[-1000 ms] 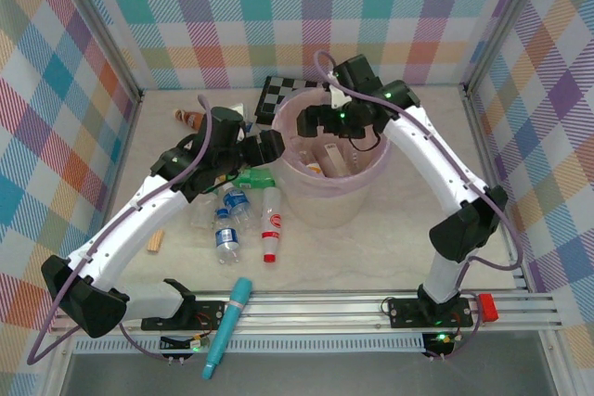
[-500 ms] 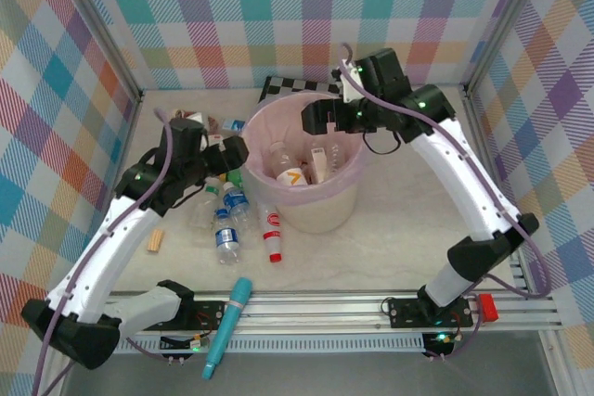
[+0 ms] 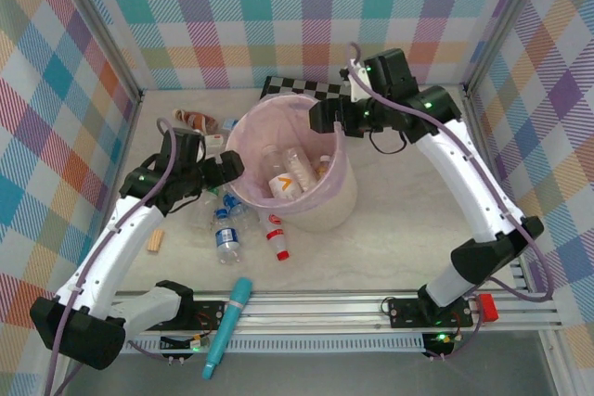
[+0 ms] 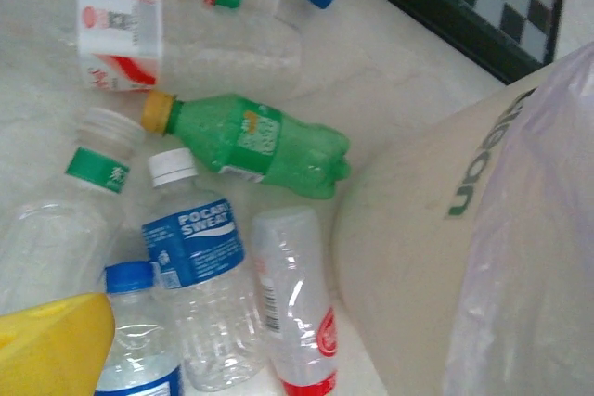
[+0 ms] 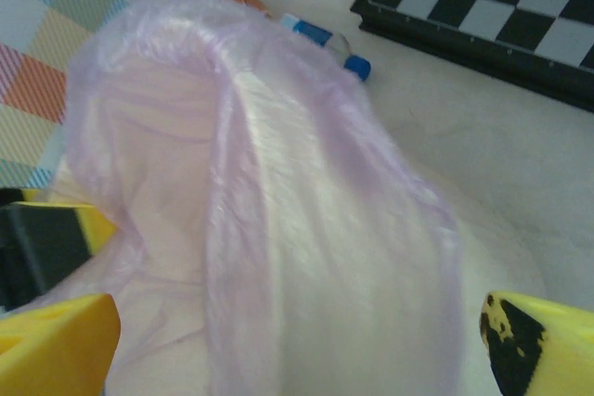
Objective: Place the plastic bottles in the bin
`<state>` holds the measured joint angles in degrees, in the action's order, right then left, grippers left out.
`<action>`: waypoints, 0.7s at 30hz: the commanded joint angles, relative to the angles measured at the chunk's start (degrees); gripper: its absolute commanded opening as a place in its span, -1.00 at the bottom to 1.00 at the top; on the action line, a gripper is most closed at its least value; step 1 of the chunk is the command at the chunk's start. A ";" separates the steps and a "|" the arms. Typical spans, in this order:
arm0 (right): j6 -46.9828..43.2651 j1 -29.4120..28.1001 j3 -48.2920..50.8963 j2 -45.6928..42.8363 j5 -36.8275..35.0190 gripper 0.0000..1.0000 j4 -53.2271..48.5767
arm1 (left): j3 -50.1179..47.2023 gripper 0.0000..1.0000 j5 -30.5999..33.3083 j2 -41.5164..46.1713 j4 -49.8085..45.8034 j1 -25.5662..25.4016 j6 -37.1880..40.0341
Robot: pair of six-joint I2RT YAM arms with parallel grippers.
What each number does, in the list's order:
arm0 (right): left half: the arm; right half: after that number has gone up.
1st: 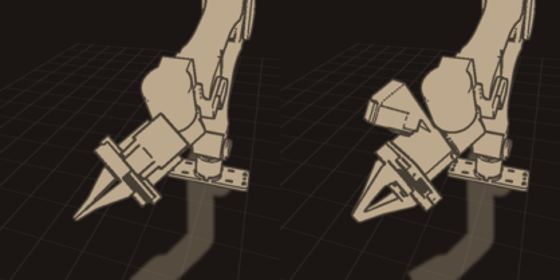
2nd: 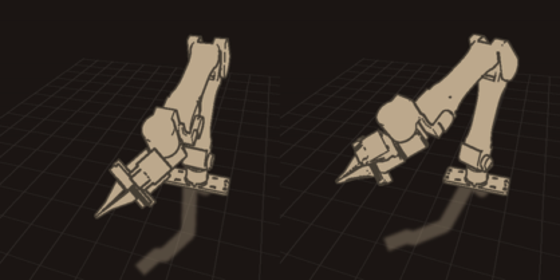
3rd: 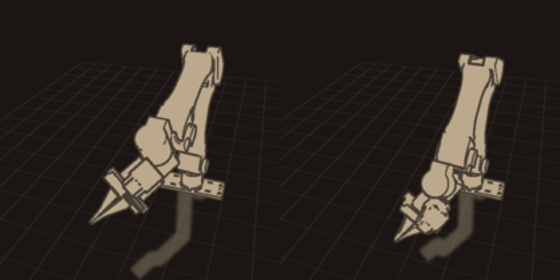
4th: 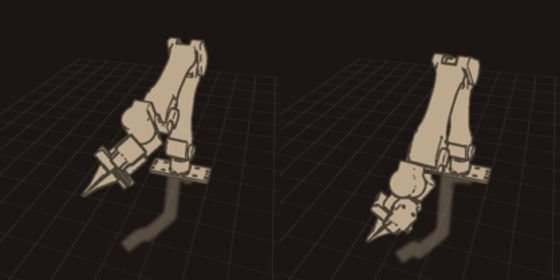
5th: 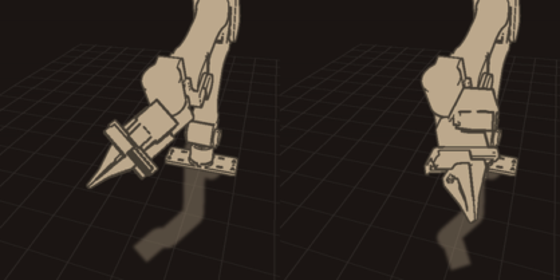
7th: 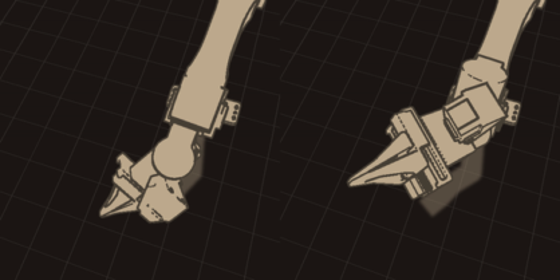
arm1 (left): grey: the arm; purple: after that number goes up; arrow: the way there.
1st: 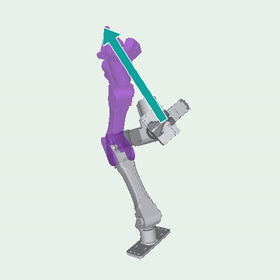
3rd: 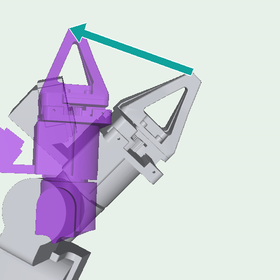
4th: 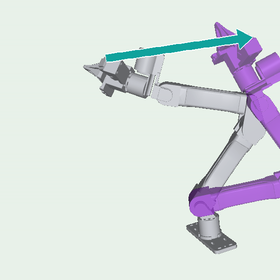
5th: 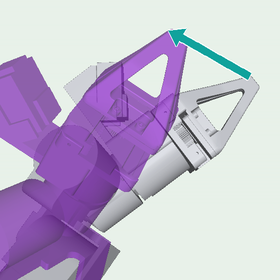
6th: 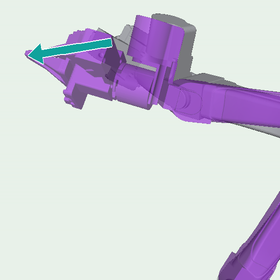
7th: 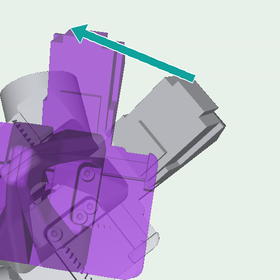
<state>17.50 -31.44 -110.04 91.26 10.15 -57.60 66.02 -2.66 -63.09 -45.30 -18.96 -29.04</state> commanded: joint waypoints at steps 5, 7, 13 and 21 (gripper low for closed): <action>0.27 2.22 2.57 0.84 -0.47 0.88 -0.02 | 7.78 0.98 -5.16 -1.76 0.59 -1.73 0.57; 0.76 3.23 4.11 0.85 -0.68 0.82 0.52 | 8.88 0.99 -7.52 -2.59 2.43 -2.17 0.31; 0.97 5.60 8.20 1.15 -2.17 0.65 1.86 | 10.40 1.00 -12.48 -5.13 8.49 -3.55 -1.12; -0.10 10.44 12.51 1.03 -5.80 0.50 2.67 | 10.92 1.00 -13.34 -9.21 14.73 -6.91 -3.23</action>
<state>18.06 -22.50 -98.48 92.18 6.31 -55.94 74.96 -14.26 -71.48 -34.70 -24.73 -30.85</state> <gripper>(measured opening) 0.753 0.999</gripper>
